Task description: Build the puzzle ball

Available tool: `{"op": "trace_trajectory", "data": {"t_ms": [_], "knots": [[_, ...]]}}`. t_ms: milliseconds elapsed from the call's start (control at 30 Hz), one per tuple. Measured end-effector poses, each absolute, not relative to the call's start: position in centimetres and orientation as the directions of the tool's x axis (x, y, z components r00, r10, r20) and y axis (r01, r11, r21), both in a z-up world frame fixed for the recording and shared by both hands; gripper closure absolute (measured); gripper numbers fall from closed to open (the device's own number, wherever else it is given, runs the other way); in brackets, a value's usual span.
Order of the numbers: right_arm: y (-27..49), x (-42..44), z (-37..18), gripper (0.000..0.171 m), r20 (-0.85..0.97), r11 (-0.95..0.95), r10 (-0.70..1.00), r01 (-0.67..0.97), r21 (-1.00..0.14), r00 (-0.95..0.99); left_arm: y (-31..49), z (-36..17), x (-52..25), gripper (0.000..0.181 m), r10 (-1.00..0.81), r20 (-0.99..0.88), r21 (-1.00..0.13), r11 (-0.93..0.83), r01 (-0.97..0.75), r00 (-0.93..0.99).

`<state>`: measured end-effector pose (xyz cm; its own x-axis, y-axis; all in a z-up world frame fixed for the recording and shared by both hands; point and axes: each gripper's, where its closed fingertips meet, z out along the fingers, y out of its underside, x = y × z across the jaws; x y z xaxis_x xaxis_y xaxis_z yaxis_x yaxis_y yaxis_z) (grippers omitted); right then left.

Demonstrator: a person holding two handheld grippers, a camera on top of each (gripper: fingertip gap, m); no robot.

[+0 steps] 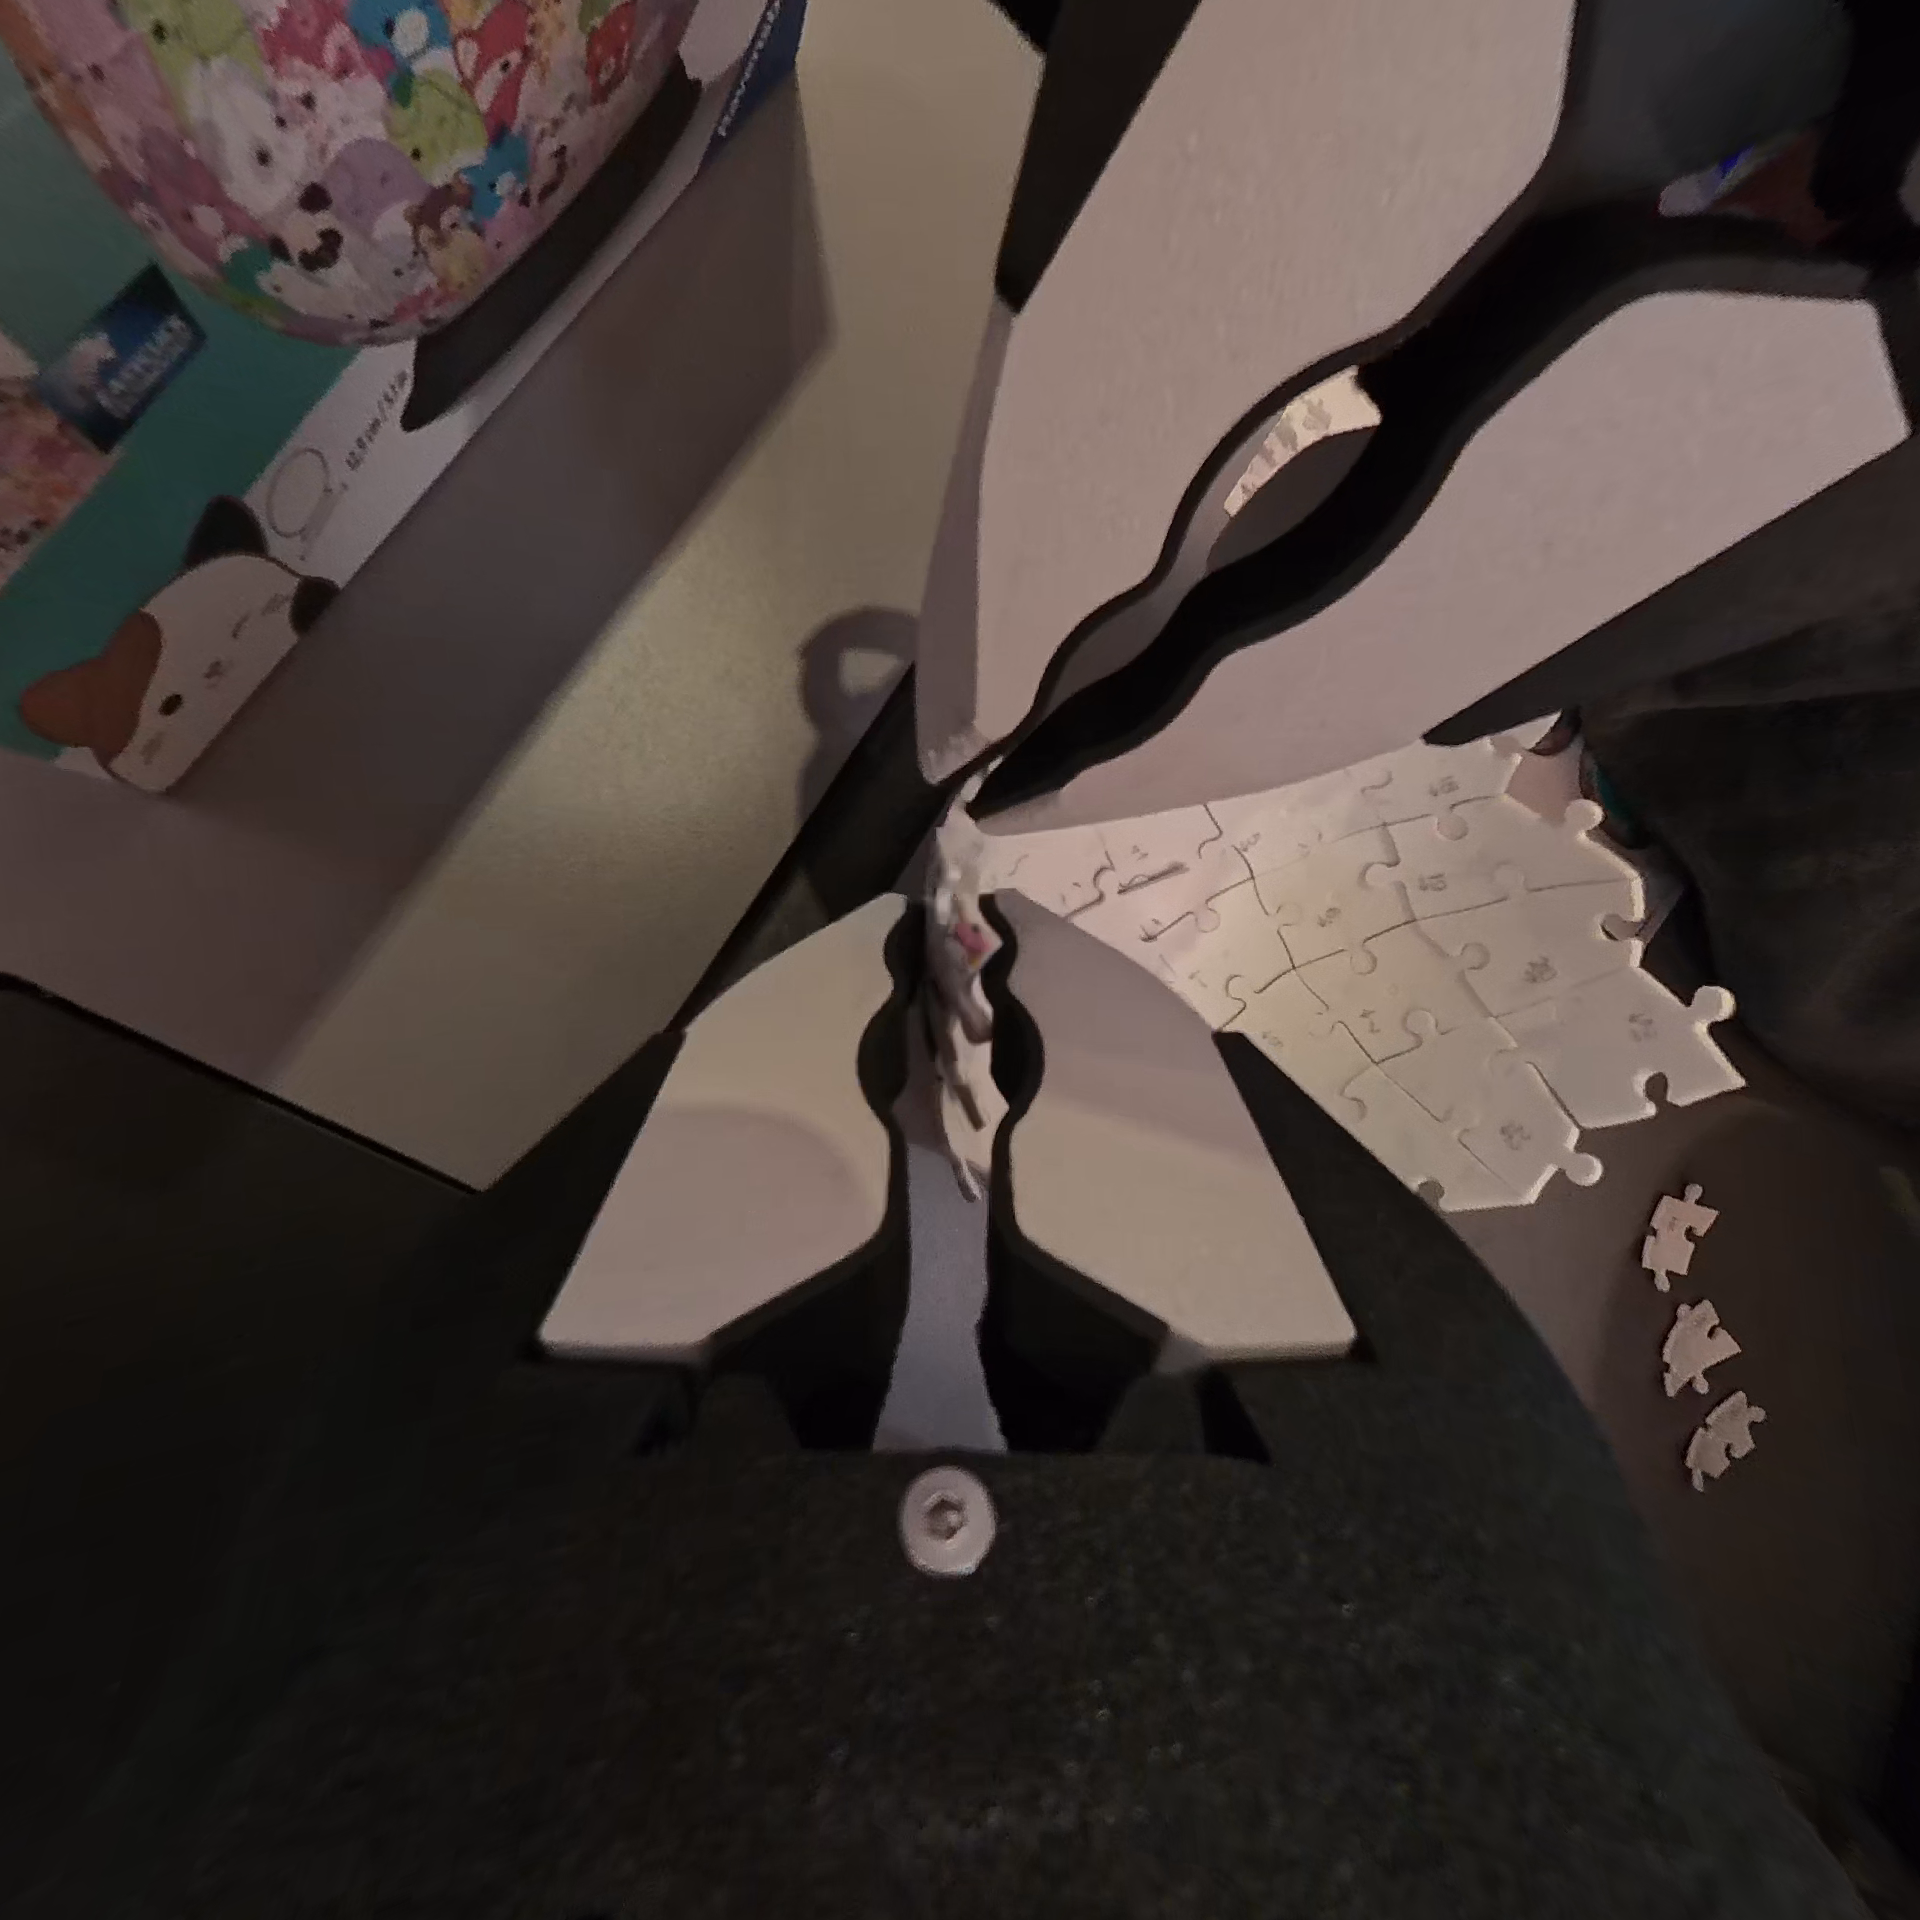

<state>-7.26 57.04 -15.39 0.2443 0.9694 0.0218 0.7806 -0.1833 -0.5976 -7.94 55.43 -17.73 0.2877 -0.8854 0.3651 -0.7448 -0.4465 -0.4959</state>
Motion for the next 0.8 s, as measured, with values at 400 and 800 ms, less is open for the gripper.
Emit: {"op": "trace_trajectory", "data": {"t_ms": [400,800], "knots": [[57.17,-7.24,-15.39,0.167,0.034,-0.172,0.969,0.767,-0.619,0.244,55.5,-18.02,-7.82,0.175,-0.869,0.403,-0.496,-0.471,-0.729,0.288],[56.86,-7.42,-15.22,0.168,0.02,-0.16,0.973,0.737,-0.656,0.229,55.42,-17.9,-7.88,0.177,-0.849,0.464,-0.517,-0.491,-0.701,0.252]]}}
